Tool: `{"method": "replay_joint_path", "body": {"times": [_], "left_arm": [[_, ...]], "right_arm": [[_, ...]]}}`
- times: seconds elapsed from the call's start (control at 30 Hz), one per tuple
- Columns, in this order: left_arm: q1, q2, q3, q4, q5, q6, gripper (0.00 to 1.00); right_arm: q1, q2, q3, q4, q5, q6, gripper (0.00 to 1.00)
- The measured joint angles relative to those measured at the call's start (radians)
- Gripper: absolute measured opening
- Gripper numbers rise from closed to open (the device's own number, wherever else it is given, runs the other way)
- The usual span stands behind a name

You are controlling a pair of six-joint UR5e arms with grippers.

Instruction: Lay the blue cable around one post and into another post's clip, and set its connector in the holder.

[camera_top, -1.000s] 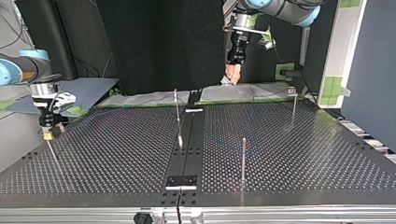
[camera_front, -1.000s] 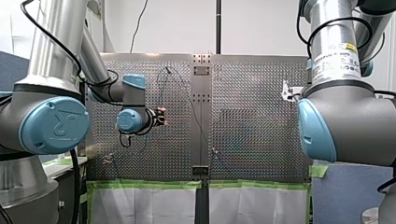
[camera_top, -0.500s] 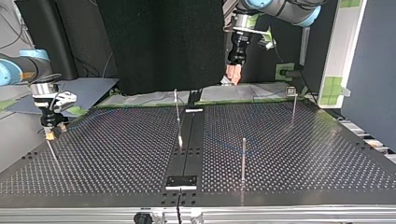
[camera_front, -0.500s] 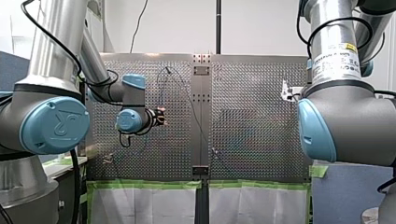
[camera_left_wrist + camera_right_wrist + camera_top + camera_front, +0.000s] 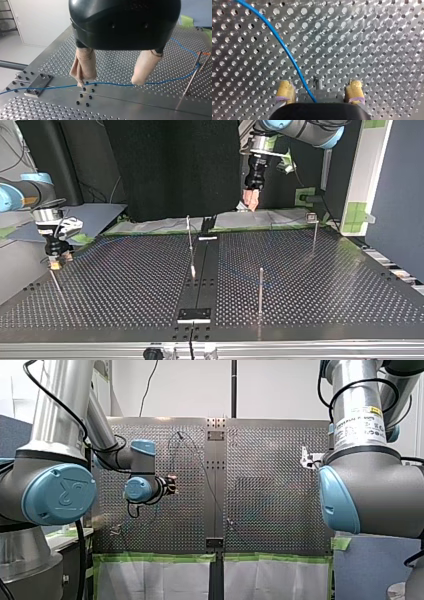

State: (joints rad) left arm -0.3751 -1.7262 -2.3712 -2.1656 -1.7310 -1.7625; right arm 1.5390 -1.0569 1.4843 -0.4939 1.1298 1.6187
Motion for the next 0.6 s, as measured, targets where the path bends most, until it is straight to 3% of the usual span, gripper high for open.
{"method": "replay_joint_path", "body": {"times": [0.6], "left_arm": [[0.004,0.000,0.000,-0.002,0.000,0.001,1.00]], "right_arm": [[0.008,-0.001,0.000,0.005,-0.056,-0.004,1.00]]}}
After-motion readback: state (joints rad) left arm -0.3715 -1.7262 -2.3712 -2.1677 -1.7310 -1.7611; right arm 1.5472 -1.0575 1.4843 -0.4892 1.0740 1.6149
